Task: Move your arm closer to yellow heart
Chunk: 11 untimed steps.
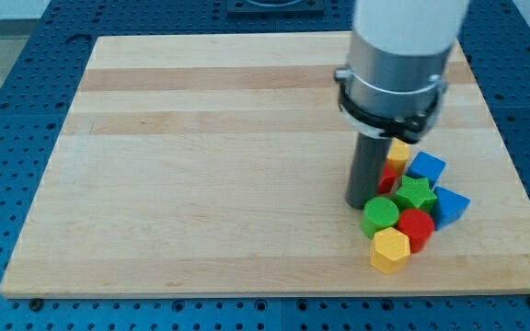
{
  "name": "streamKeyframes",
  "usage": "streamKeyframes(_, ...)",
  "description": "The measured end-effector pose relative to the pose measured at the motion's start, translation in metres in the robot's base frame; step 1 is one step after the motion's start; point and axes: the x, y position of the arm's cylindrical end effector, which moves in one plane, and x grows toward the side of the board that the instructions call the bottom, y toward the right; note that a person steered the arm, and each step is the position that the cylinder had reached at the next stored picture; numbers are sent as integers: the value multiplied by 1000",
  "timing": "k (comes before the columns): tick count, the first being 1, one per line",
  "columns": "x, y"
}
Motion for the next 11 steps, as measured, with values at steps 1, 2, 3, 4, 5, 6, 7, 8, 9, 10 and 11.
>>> streamKeyframes(1,1,7)
streamKeyframes(2,1,6)
streamKeyframes(3,20,-32)
streamKeyframes(4,21,-32)
streamKeyframes(5,-52,-38)
streamKeyframes(6,-120,-42)
streamKeyframes(7,-117,-22)
streamKeyframes(8,-107,2)
streamKeyframes(9,-105,8)
streamKeyframes(10,-77,42)
streamKeyframes(11,-49,56)
